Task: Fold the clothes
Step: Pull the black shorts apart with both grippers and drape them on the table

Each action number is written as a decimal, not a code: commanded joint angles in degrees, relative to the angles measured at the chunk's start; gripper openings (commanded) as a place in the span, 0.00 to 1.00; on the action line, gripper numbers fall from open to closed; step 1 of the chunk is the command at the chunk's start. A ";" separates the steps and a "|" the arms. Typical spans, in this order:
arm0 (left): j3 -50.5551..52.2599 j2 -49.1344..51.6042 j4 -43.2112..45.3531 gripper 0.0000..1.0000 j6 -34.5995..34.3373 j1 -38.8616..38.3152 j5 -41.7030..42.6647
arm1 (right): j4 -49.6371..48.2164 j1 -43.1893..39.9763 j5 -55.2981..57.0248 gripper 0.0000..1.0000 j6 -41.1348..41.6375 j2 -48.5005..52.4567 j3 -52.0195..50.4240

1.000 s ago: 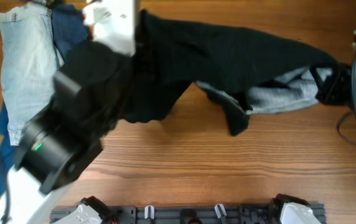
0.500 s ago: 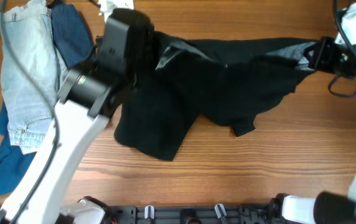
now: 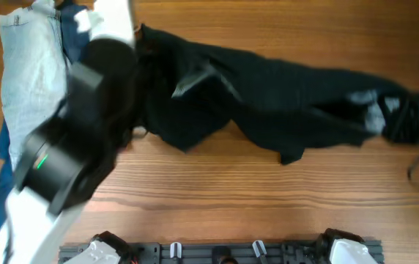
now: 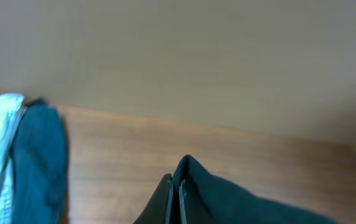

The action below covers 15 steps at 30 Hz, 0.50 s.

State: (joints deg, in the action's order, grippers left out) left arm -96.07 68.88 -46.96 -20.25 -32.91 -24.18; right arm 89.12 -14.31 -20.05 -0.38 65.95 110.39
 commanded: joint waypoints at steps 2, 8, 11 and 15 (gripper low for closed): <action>-0.66 -9.16 -1.64 0.04 0.48 -4.15 -0.96 | 2.97 0.09 2.49 0.04 1.07 -6.84 6.25; -0.63 -10.32 -4.79 0.04 0.28 -4.85 -1.01 | 2.29 0.09 3.74 0.04 4.00 -8.28 14.58; -0.63 -6.88 -5.46 0.04 0.28 -4.79 -3.10 | 2.32 0.09 4.00 0.04 3.39 -4.20 13.84; -0.63 1.11 -5.66 0.04 -0.17 -2.51 -4.63 | 2.25 0.09 3.52 0.04 1.31 6.54 11.87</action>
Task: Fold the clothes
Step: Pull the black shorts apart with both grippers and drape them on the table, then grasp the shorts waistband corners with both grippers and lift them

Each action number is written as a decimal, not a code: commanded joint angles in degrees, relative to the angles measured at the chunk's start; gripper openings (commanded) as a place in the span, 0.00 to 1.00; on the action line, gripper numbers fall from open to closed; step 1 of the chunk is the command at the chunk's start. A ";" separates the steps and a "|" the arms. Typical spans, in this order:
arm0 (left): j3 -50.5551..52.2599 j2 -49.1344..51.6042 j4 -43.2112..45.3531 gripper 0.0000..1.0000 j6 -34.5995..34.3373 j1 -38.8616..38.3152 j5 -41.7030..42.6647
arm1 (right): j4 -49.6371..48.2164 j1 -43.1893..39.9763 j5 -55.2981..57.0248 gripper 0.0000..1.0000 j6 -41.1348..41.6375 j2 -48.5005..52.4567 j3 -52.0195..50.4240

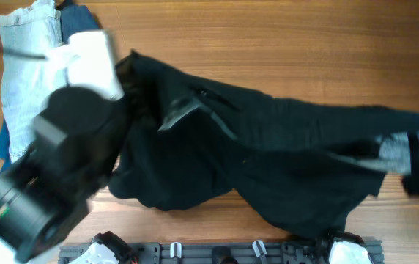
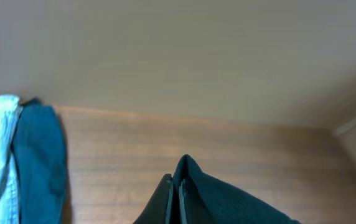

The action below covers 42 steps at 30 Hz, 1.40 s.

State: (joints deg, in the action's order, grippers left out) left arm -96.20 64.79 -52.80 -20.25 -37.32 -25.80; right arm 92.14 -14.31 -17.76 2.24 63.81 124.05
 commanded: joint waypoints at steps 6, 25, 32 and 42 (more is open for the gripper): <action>-0.50 18.08 2.19 0.04 -2.97 9.07 -2.75 | -7.34 0.11 -4.55 0.04 -5.29 28.50 -1.88; -0.50 53.09 47.08 1.00 -2.47 18.40 -2.14 | -49.96 8.04 -6.49 0.99 -2.05 72.52 -1.88; -0.57 51.91 43.60 1.00 3.39 18.40 -1.75 | -46.84 6.64 -6.71 1.00 -2.10 66.58 -1.64; -0.57 49.55 35.28 0.99 17.09 21.27 15.32 | -24.63 6.43 -6.73 0.99 -2.21 59.93 -1.70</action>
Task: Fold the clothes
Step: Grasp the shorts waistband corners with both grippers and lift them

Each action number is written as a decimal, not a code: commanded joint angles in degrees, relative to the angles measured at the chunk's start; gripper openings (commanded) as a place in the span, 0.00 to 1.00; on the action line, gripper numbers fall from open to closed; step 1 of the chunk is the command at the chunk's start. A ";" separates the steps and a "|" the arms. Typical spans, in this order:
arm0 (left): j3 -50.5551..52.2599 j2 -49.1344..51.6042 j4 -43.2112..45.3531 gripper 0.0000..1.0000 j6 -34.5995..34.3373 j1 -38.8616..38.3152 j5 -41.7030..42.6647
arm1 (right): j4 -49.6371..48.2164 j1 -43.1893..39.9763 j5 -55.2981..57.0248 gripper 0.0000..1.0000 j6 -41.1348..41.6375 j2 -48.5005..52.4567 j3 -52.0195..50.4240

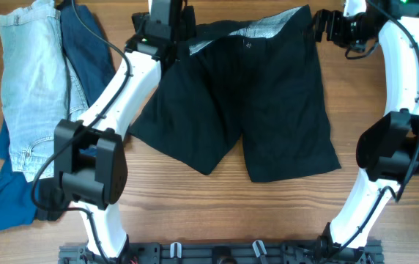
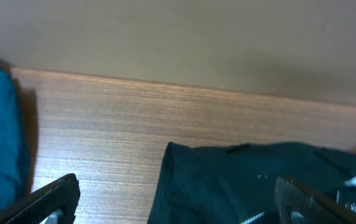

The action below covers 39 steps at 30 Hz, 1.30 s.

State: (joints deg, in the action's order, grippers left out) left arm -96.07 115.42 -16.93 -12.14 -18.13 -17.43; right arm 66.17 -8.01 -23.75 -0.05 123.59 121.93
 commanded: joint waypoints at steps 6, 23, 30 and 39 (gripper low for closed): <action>-0.70 3.21 0.83 0.98 25.14 3.30 9.75 | 1.86 0.15 -3.17 1.00 0.26 0.15 0.42; -0.70 11.08 5.64 0.93 30.23 1.07 15.52 | 0.72 1.03 -1.42 0.99 0.07 0.15 0.42; -0.70 7.58 -4.13 0.89 35.06 0.59 16.70 | 0.35 1.05 0.87 0.99 0.11 0.15 0.42; -0.68 9.14 -1.29 0.93 35.98 1.11 20.61 | 0.28 1.64 0.61 1.00 0.26 0.15 0.42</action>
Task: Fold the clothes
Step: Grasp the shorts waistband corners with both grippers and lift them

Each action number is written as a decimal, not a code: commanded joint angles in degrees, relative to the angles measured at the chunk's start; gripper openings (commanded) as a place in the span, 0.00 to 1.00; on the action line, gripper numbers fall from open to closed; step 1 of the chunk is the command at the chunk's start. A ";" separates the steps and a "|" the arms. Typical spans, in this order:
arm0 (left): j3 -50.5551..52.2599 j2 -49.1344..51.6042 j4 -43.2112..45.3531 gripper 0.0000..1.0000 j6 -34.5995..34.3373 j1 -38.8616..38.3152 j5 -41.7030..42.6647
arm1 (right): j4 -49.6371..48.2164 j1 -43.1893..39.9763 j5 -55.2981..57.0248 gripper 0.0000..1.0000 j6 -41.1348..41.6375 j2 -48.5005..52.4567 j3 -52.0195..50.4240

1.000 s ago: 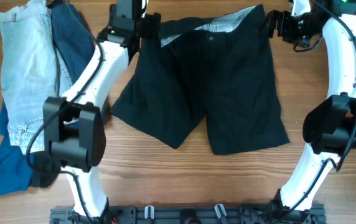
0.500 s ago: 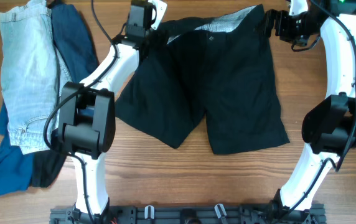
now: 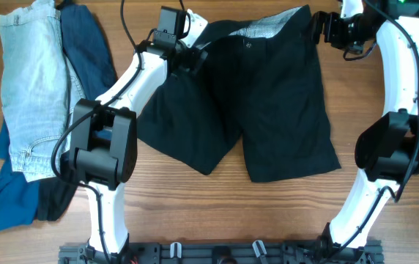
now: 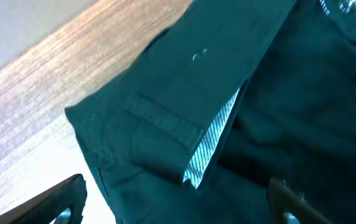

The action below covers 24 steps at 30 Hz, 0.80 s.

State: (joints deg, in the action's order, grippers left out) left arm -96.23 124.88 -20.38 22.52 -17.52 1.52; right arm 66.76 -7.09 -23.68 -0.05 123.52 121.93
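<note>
Black shorts (image 3: 268, 103) lie spread flat on the wooden table, waistband toward the far edge and both legs pointing to the near side. My left gripper (image 3: 187, 55) hovers open over the left end of the waistband. In the left wrist view its fingers (image 4: 60, 196) stand wide apart above the waistband corner (image 4: 184, 93), where a belt loop and the striped lining show. My right gripper (image 3: 321, 28) sits at the right end of the waistband; its jaws cannot be made out.
At the far left is a pile of other clothes: light denim (image 3: 26, 81), a dark blue garment (image 3: 85, 51) and a blue piece trailing to the near left. A black rail (image 3: 217, 253) runs along the near edge.
My left gripper has moved from the far left corner of the waistband to a spot slightly right and nearer, now looking down on the fabric. The shorts and the right arm have not moved.
First both grippers held the black shorts stretched between them above the table, the left one shut on the fabric. They were then still held, lower toward the near side. Later the shorts lay flat with the left gripper open, and now it hovers over the waistband.
</note>
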 commanded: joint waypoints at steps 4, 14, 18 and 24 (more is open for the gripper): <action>-0.52 1.55 6.10 0.86 1.33 0.76 0.24 | -0.31 0.94 0.57 0.99 0.20 0.22 0.42; -0.52 5.01 8.66 0.69 1.31 1.62 -1.14 | -1.18 0.94 0.57 0.99 0.24 0.22 0.42; -0.52 5.01 9.27 0.51 1.31 1.62 -1.14 | -1.38 0.94 0.55 0.99 0.24 0.22 0.42; -0.52 5.01 10.38 0.05 1.27 1.64 -1.16 | -1.38 0.94 0.55 1.00 0.26 0.22 0.42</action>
State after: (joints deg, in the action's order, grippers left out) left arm -96.23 129.45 -11.14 23.75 -16.21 0.75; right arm 65.56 -6.39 -23.68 -0.08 123.52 121.93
